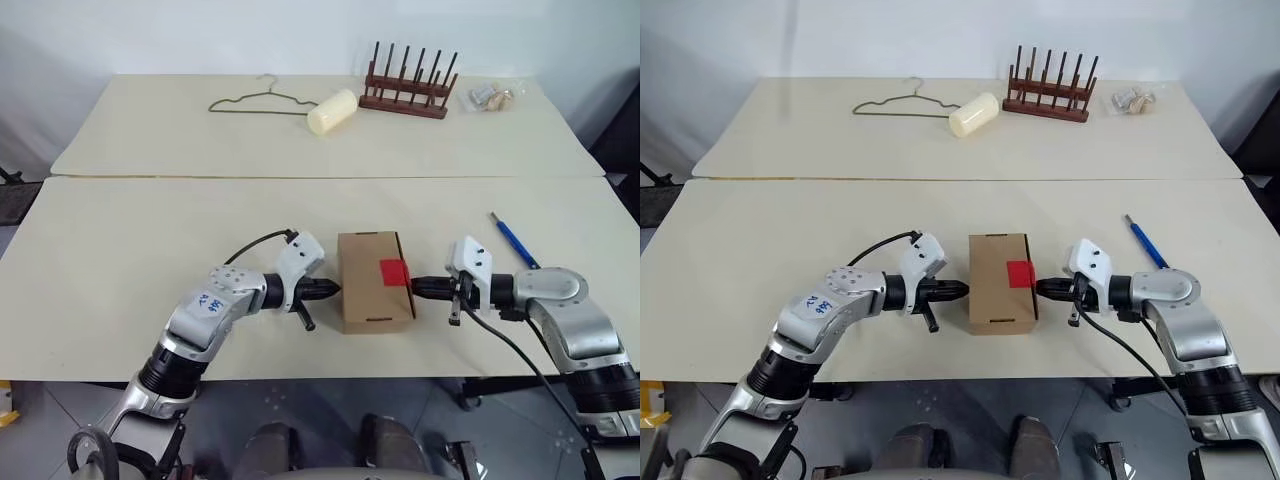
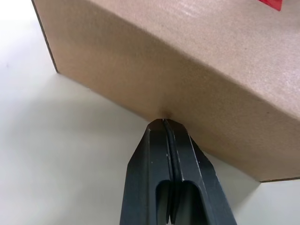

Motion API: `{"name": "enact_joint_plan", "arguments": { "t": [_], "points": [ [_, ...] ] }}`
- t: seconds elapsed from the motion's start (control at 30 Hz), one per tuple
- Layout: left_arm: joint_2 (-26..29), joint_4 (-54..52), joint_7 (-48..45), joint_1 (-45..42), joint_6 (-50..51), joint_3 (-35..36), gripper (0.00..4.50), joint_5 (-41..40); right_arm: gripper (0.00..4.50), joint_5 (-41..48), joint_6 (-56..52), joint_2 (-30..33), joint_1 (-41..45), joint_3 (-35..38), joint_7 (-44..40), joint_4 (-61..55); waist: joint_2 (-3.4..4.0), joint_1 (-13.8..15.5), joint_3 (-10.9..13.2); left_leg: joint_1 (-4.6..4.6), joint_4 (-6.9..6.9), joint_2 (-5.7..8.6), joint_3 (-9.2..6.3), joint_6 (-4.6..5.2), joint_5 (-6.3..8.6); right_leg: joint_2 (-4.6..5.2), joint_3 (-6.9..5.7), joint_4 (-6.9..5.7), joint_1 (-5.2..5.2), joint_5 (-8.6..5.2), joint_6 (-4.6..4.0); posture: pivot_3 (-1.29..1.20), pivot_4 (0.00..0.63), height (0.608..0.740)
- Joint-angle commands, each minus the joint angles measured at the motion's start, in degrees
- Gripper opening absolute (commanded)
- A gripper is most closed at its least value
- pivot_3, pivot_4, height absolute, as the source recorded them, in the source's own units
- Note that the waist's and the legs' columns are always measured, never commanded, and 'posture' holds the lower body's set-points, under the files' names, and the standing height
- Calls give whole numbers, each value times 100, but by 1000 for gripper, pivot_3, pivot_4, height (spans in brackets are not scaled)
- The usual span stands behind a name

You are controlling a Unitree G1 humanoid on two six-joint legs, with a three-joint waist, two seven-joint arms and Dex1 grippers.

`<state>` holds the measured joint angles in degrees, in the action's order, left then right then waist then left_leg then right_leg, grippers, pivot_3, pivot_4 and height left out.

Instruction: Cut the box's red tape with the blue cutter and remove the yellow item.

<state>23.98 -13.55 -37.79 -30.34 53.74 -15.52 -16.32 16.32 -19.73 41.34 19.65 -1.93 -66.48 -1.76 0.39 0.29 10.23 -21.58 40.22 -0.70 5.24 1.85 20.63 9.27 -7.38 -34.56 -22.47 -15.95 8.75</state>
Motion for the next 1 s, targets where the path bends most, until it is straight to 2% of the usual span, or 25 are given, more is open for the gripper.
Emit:
{"name": "enact_joint_plan", "arguments": {
  "t": [0.03, 0.17, 0.27, 0.33, 0.4, 0.43, 0.57, 0.7, 0.83, 0.93, 1.0],
  "points": [
    [105, -509, -51, 75, 144, 171, 0, -201, 24, 183, -264, 3, -114, 48, 151, -438, 0, 20, 0, 0, 0, 0, -1, 0, 0, 0, 2, 2, 0, 0, 0, 0, 150, 740],
    [328, -712, -58, 131, 330, 249, 0, -260, 24, 187, -329, 68, -210, 85, 199, -521, 0, 74, 0, 2, 1, 0, 0, 0, 0, 0, 5, 2, 0, 0, 0, 0, 150, 740],
    [760, -947, -276, 84, 546, 298, 0, -367, 24, 194, -362, 283, -97, 329, 220, -345, 0, 88, 0, 3, 0, 0, 3, 0, 0, 0, 10, 2, -2, 0, 0, 0, 150, 740],
    [1245, -1145, -661, -44, 777, 389, 0, -605, 24, 457, -839, 643, -2, 552, 23, -270, -1, 104, 1, 4, 0, 0, 5, 0, 0, 0, 12, 3, -2, 0, 0, 0, 150, 740],
    [1758, -1158, -1148, -264, 764, 497, 0, -817, 385, 996, -1536, 1009, 87, 791, -292, -420, 0, 115, 3, 3, 0, 0, 4, 1, 1, 0, 12, 6, -3, 0, 0, 0, 150, 740],
    [1799, -1026, -1211, -422, 618, 563, 0, -847, 594, 1162, -1746, 1114, 141, 868, -315, -504, 0, 119, 3, 2, 0, -1, 3, 1, 1, 0, 11, 7, -3, -1, -1, 0, 150, 740],
    [1202, -386, -1202, -1008, -61, 737, 0, -937, 1916, 1617, -2808, 1251, 375, 1064, 50, -758, -1, 133, 3, 4, 2, 0, 2, 1, 0, -1, 8, 11, 5, -1, -2, 0, 150, 740],
    [718, 215, -1237, -1393, -691, 271, 0, -577, 3307, 1522, -3990, 1384, 600, 878, 857, -970, -2, 117, 3, 2, -8, 1, 9, 1, 1, -1, 5, 9, -1, -1, -2, 0, 150, 740],
    [75, 830, -1168, -1673, -1134, -188, 0, -270, 4486, 2266, -5812, 564, 1161, 1582, 1785, -1062, -4, 114, 2, -4, -6, 1, 25, 1, 1, -1, -4, 8, -3, -1, -2, 0, 150, 740],
    [-201, 1099, -1160, -1721, -1335, -367, 0, -109, 4486, 2543, -7000, 91, 1567, 2132, 2209, -1117, -3, 107, 2, -8, -6, 0, 20, 1, 1, -2, -2, 4, -12, -1, -2, 0, 150, 740],
    [-308, 1209, -1146, -1736, -1429, -435, 0, -15, 4486, 2712, -7258, -1, 1625, 2253, 2477, -1126, -3, 107, 2, -11, -10, 0, 21, 0, 0, -2, -8, 3, -14, -1, -2, 0, 150, 740]
  ]
}}
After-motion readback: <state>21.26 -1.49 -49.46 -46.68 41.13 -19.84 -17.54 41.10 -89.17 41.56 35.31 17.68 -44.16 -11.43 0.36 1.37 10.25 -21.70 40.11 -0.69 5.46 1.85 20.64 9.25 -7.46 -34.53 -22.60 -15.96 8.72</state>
